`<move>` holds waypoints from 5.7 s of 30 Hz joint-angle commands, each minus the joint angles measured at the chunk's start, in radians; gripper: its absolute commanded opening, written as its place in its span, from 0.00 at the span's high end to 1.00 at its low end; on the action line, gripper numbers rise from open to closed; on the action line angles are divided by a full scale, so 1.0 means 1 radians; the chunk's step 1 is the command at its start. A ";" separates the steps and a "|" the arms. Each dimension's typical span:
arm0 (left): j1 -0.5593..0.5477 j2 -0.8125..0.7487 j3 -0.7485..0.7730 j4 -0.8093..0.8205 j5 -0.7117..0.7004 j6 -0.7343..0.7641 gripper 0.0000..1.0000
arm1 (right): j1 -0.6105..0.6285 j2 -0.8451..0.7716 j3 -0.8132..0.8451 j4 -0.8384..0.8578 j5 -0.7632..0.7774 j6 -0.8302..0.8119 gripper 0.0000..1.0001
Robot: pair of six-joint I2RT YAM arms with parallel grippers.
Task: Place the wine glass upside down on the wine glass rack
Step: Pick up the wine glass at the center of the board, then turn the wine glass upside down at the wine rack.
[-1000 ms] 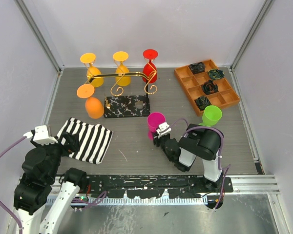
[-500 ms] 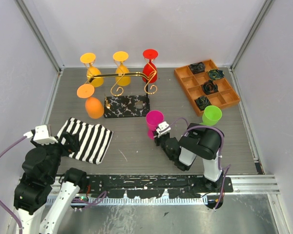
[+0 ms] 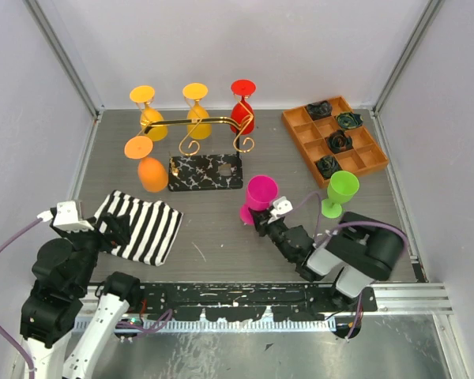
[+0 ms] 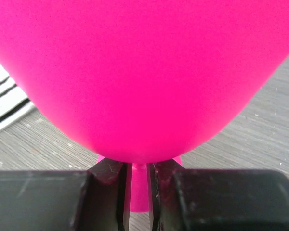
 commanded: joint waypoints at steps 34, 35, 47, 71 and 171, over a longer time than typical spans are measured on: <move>-0.558 0.484 -0.174 0.907 0.099 -0.341 0.01 | -0.002 -1.031 0.114 -0.741 -0.211 -0.036 0.99; -0.618 0.506 -0.190 0.951 0.034 -0.338 0.02 | -0.002 -1.027 0.114 -0.732 -0.211 -0.044 0.99; -0.819 0.718 -0.211 1.241 -0.192 -0.462 0.12 | -0.002 -1.031 0.058 -0.551 -0.204 -0.026 0.99; -0.848 0.912 -0.137 1.378 -0.117 -0.570 0.52 | -0.002 -0.995 0.093 -0.493 -0.265 -0.033 0.99; -0.856 0.770 0.265 0.437 0.185 0.647 1.00 | -0.002 -0.770 0.625 -1.546 -0.710 0.596 0.46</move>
